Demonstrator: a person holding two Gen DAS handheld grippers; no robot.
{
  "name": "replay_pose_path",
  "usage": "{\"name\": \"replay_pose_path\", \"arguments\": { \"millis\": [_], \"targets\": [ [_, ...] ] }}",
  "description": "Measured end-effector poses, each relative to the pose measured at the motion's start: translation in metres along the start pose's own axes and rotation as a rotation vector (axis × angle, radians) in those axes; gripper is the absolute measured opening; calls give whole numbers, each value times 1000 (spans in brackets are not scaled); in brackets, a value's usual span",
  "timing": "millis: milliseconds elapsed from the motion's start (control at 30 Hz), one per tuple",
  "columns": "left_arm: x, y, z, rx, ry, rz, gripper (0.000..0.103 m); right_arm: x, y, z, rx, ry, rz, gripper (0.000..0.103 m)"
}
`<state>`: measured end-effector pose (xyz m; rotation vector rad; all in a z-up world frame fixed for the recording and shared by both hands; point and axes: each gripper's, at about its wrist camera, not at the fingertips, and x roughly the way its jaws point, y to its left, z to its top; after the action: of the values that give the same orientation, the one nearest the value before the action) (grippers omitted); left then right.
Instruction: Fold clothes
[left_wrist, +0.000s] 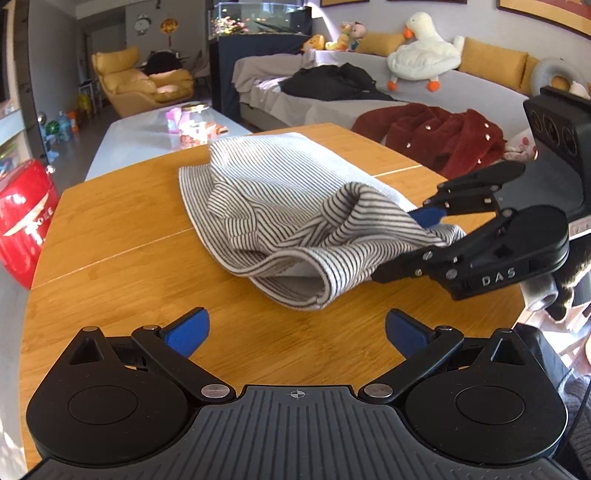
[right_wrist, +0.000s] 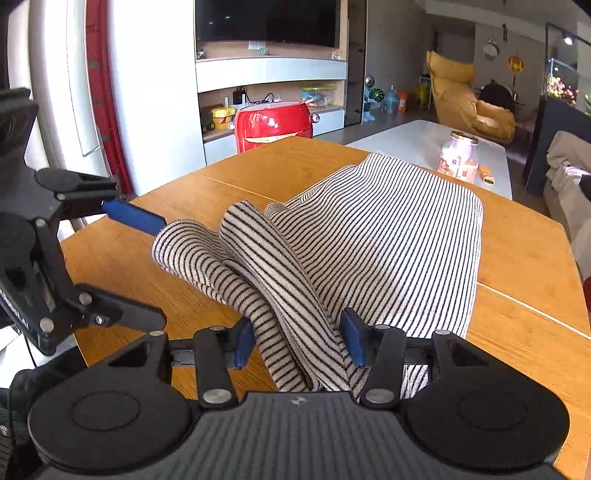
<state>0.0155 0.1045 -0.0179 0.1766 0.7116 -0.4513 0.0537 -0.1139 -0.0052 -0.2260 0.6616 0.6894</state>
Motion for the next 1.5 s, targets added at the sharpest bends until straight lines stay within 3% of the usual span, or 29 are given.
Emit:
{"name": "replay_pose_path", "arguments": {
  "millis": [167,233,300,467,533,567,633,700,833,1100,1200,1333,1467,1500],
  "targets": [
    [24,-3,-2,26,28,126,103,-3,18,-9,-134,-9,-62,56],
    [27,-1,3,15,10,172,103,-2,29,-14,-227,-19,-116,73],
    [27,9,10,-44,0,156,103,1,43,-22,-349,-30,-182,81],
    [29,21,19,-124,2,134,103,16,65,-33,-589,-67,-353,82],
    [29,23,18,-148,-4,125,103,24,67,-32,-649,-70,-373,74],
    [28,25,18,-161,-9,119,103,28,68,-31,-677,-65,-368,67],
    [23,29,17,-185,-25,106,103,26,68,-24,-655,-41,-338,31],
    [8,33,15,-188,-70,87,103,23,68,-15,-613,-12,-304,28],
    [12,38,24,-123,-77,70,103,-14,72,-1,-568,36,-197,27],
    [21,48,42,8,-90,35,103,-61,104,-4,-675,198,-49,27],
    [42,47,45,75,-62,33,103,-90,109,24,-744,176,-15,26],
    [57,56,45,90,-51,-32,103,-129,119,74,-850,97,-16,23],
    [69,69,42,76,-32,-88,103,-94,87,112,-809,97,28,20],
    [68,75,41,54,-37,-100,103,-78,75,117,-788,94,31,12]
  ]
}}
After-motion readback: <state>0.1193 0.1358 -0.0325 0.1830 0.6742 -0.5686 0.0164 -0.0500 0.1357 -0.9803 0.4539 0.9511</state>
